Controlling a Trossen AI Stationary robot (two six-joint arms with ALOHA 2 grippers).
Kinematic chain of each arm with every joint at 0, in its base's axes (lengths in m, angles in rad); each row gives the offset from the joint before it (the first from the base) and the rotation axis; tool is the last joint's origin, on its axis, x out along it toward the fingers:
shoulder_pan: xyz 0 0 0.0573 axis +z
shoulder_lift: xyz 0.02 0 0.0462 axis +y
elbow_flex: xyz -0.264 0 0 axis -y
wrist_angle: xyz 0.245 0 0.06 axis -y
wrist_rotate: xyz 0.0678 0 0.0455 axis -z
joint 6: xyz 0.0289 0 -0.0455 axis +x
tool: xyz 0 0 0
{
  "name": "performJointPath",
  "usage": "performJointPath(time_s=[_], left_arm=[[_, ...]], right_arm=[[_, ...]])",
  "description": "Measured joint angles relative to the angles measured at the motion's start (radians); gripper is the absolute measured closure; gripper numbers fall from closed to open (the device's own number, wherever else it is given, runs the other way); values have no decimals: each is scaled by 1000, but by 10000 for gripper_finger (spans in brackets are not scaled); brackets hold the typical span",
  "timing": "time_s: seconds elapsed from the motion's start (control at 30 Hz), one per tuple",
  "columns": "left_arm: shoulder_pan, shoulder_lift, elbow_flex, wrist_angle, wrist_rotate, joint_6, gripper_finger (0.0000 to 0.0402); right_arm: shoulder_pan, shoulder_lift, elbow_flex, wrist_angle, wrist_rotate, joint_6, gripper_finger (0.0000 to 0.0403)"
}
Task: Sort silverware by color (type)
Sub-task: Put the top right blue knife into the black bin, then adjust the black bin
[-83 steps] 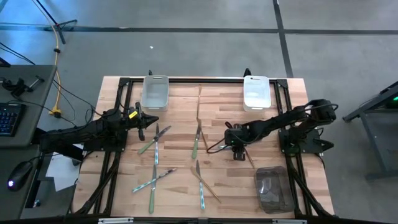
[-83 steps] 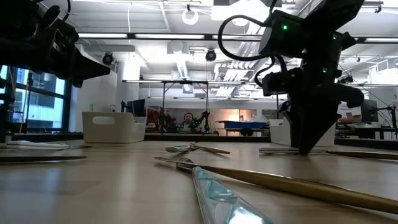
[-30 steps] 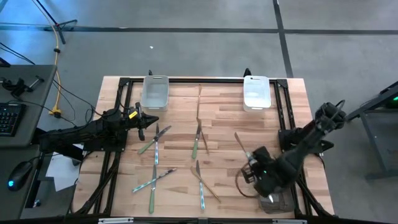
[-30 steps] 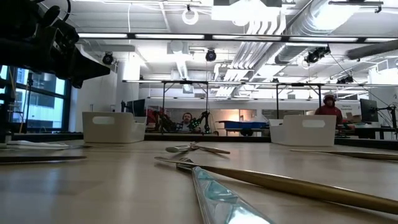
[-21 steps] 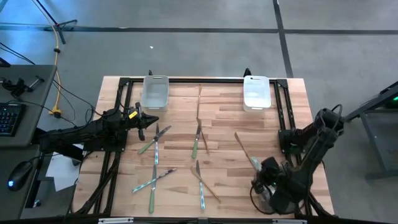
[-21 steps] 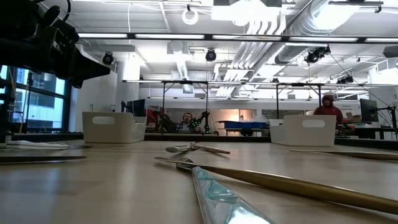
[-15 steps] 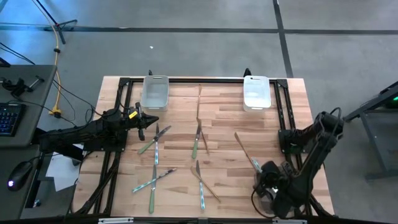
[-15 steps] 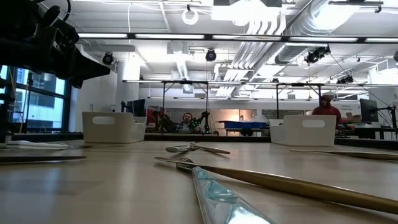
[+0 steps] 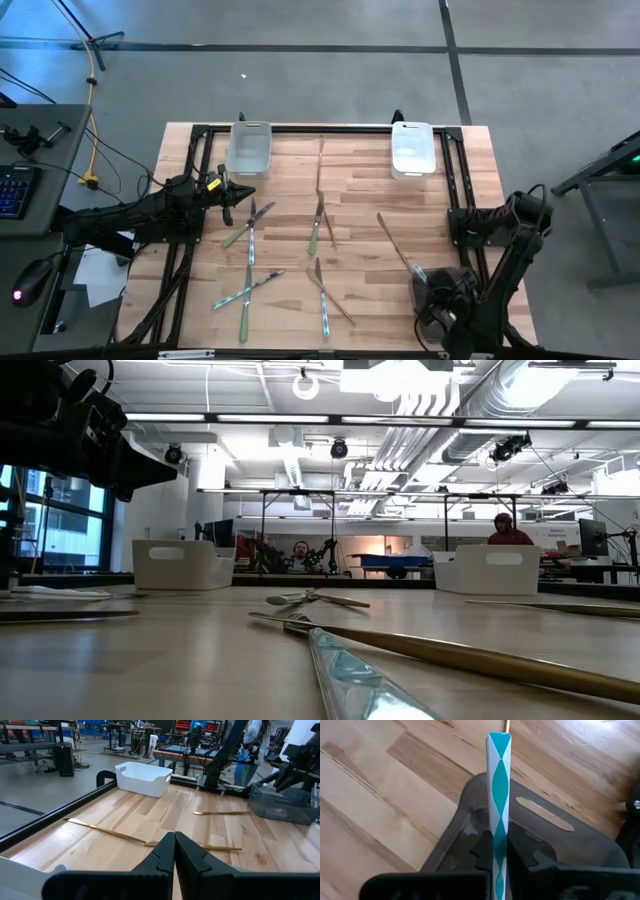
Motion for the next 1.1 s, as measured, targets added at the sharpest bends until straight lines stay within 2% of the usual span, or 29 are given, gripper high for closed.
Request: performJointPath(time_s=[0.2, 0.37, 0.67, 0.8, 0.97, 1.1], left_arm=[[0, 0, 0, 0, 0, 0, 401], [0, 0, 0, 0, 0, 0, 401], [0, 0, 0, 0, 0, 0, 401], [0, 0, 0, 0, 0, 0, 401], [0, 0, 0, 0, 0, -2, 401], [0, 0, 0, 0, 1, -18, 401]], right_arm=[[13, 40, 0, -4, -68, 7, 396], [13, 45, 0, -5, -79, -6, 389], [4, 39, 0, -7, -104, -30, 319], [-13, 25, 10, -5, -151, -109, 308], [-45, -19, 51, 64, -182, -315, 332], [-72, -31, 46, 258, -313, -478, 388]])
